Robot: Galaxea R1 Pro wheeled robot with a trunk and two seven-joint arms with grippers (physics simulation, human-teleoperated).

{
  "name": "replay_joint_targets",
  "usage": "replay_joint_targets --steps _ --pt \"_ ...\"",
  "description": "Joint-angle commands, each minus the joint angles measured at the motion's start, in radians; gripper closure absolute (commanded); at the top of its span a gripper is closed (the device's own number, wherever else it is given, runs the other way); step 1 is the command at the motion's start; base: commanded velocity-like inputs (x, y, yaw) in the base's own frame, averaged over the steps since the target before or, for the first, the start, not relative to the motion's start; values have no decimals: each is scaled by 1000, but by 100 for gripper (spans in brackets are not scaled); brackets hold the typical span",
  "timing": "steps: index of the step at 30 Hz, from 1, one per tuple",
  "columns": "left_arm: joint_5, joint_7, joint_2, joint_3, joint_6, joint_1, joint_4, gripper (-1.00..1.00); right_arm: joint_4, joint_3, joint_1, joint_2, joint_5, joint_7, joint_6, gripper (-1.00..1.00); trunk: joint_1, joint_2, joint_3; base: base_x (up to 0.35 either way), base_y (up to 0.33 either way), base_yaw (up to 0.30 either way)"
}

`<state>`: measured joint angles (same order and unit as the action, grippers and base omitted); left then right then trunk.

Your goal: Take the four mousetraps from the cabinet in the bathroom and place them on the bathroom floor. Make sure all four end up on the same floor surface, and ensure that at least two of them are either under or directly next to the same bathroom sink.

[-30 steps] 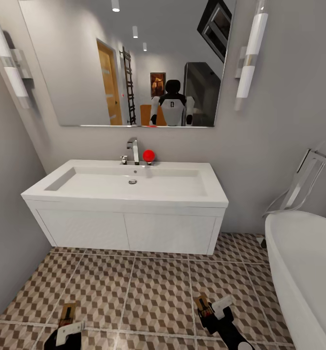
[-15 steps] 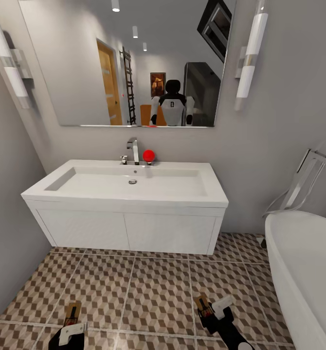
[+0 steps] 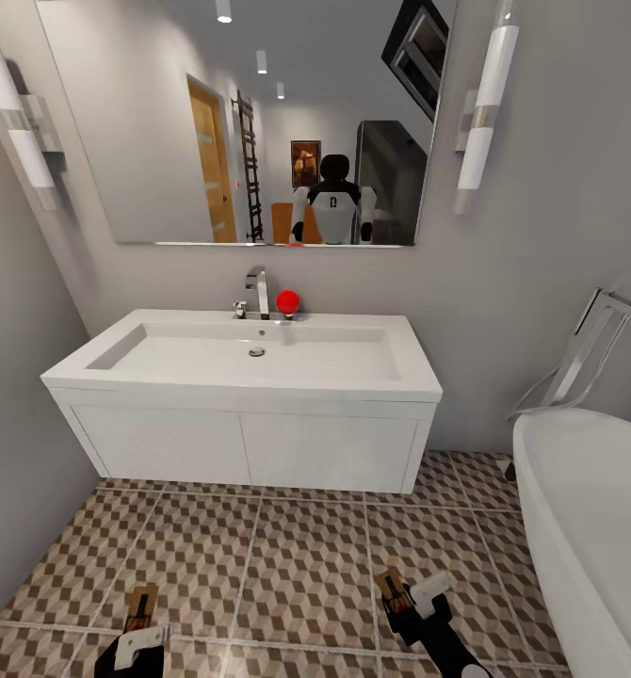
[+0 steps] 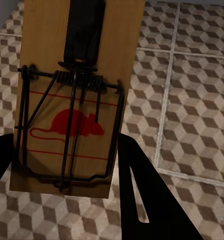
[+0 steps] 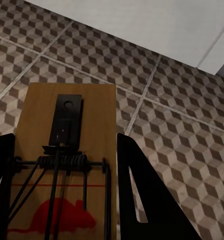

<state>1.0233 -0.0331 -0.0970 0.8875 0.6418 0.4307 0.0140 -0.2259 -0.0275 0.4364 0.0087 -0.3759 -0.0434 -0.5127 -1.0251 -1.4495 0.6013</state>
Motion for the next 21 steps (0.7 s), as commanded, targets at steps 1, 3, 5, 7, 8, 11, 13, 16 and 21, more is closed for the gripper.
replay_joint_targets --steps 1,3,5,7,8,11,13,16,21 --pt "0 -8 0 8 2 1 1 100 0 -3 0 0 4 -7 -3 100 0 0 1 0 0 0" --pt "0 -8 0 8 2 0 1 100 0 -3 1 0 4 -7 -3 100 0 0 1 0 0 0" --pt "0 -8 0 8 2 0 1 100 0 -4 1 0 5 -7 -3 100 0 0 1 0 0 0" --pt "0 -8 1 8 2 0 0 100 0 -4 1 0 5 -7 -3 100 0 0 1 0 0 0" --pt "0 -8 1 8 2 0 0 100 0 -4 1 0 5 -7 -3 100 0 0 1 0 0 0" --pt "1 -8 3 8 2 0 0 100 0 -5 1 0 5 -7 -3 100 0 0 1 0 0 0" --pt "1 -8 3 8 2 0 -1 100 0 -5 1 0 6 -7 -3 100 0 0 1 0 0 0" --pt "1 -8 3 8 4 0 -2 100 0 -5 1 -1 6 -7 -4 100 0 0 1 0 0 0" --pt "1 -8 7 8 4 0 -2 100 0 -5 1 0 6 -6 -4 100 0 0 1 0 0 0"
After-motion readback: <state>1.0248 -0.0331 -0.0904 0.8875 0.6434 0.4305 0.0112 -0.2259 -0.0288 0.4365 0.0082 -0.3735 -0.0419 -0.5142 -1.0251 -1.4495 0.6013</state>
